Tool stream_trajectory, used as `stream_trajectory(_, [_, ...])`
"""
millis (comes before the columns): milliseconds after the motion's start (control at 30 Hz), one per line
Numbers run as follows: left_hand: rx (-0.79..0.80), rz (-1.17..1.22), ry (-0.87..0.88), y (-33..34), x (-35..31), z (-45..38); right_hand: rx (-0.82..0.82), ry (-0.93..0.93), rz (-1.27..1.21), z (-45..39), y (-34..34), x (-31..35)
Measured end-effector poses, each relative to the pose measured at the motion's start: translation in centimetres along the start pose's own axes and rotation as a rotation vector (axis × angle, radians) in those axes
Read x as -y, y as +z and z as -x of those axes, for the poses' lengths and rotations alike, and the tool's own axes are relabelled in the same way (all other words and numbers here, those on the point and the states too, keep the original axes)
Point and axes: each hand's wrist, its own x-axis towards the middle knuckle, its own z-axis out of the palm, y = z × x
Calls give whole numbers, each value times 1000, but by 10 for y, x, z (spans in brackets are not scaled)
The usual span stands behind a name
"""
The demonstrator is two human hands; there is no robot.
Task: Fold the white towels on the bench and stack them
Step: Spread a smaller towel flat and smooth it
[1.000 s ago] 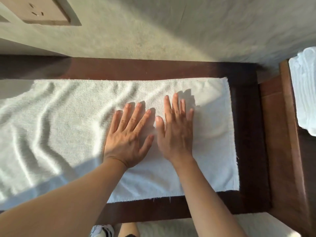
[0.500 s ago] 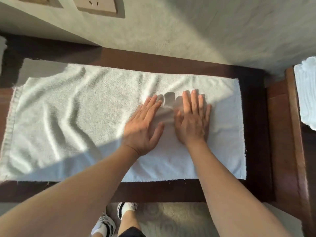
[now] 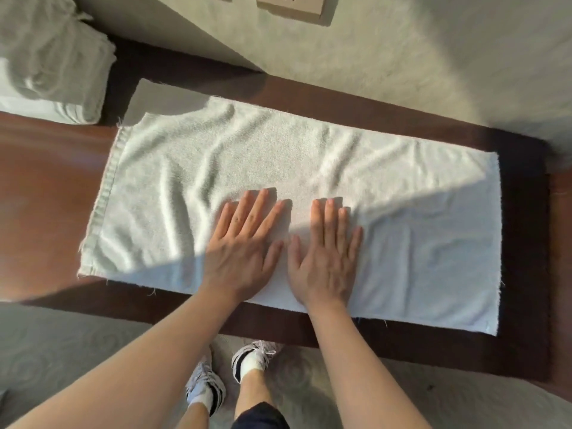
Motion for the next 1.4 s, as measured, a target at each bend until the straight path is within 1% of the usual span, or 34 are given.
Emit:
stream_trajectory(67, [-22, -12, 1, -3, 18, 3, -21, -2, 15, -2, 2, 2])
stream_trajectory(133, [6, -35, -7, -6, 43, 7, -23, -8, 10, 2, 4, 3])
stream_trajectory(200, [33, -67, -57, -12, 75, 10, -34, -16, 18, 2, 5, 0])
stream_trajectory(367, [71, -58, -164, -42, 155, 21, -52, -8, 2, 2, 6, -2])
stream_trajectory(467, [71, -40, -221, -54, 179, 26, -54, -14, -8, 1, 6, 0])
stream_trajectory(533, [44, -35, -224, -57, 176, 20, -59, -11, -13, 1, 6, 2])
stream_trajectory(633, [17, 0, -95, -55, 152, -14, -69, -3, -14, 0, 6, 4])
stream_trajectory(700, [44, -16, -15, -52, 140, -44, -85, 0, -12, 0, 6, 5])
stream_trajectory(767, [96, -92, 19, -51, 142, -68, -104, 5, -15, 0, 7, 5])
stream_trajectory(833, [108, -135, -15, -52, 159, -81, -118, -4, -26, 0, 8, 5])
stream_trajectory(967, [51, -81, -250, -64, 197, -82, -115, -2, -15, 0, 8, 5])
stream_trajectory(1000, [34, -56, -282, -67, 200, -82, -115, 1, -14, 0, 8, 5])
stream_trajectory(1067, [-28, -25, -272, -72, 194, -86, -108, 12, -11, -1, 8, 6])
stream_trajectory(1133, [-64, -21, -168, -72, 178, -94, -96, 17, -10, 0, 6, 7])
stream_trajectory(1200, [-17, -12, -53, -67, 162, -107, -89, 18, -12, -1, 5, 8])
stream_trajectory(1233, [26, -23, -25, -65, 158, -114, -89, 21, -12, -1, 5, 8])
stream_trajectory(1333, [103, -145, -77, -64, 166, -130, -103, 21, -13, 0, 6, 7])
stream_trajectory(1400, [109, -151, -153, -69, 175, -132, -107, 17, -8, -1, 8, 6])
